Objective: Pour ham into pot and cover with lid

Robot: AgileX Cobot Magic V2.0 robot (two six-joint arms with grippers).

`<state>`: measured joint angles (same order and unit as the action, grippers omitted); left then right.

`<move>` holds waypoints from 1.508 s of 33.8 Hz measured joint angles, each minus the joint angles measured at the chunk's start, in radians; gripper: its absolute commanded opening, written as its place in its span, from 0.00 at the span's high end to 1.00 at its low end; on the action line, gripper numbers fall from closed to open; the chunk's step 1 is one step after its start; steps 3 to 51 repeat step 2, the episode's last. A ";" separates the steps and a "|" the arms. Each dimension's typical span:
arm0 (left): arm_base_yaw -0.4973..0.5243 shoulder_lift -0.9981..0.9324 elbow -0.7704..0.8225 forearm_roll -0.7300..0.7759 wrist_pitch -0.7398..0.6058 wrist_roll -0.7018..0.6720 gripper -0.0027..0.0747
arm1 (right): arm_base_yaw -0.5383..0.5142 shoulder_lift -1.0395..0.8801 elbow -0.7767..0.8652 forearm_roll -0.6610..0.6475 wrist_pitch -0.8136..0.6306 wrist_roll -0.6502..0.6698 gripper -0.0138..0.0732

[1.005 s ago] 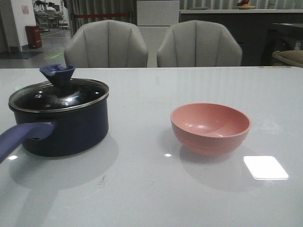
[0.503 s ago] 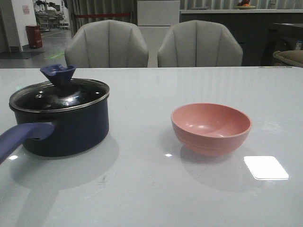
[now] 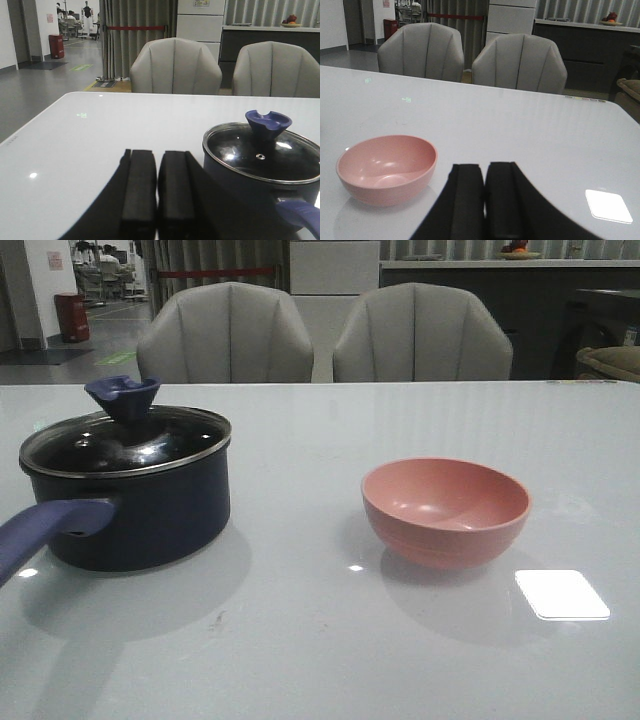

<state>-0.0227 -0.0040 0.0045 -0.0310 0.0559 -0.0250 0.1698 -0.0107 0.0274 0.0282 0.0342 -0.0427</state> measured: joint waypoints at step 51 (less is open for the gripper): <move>0.000 0.000 0.000 0.000 0.000 0.000 0.82 | 0.000 0.000 0.000 0.000 0.000 0.000 0.65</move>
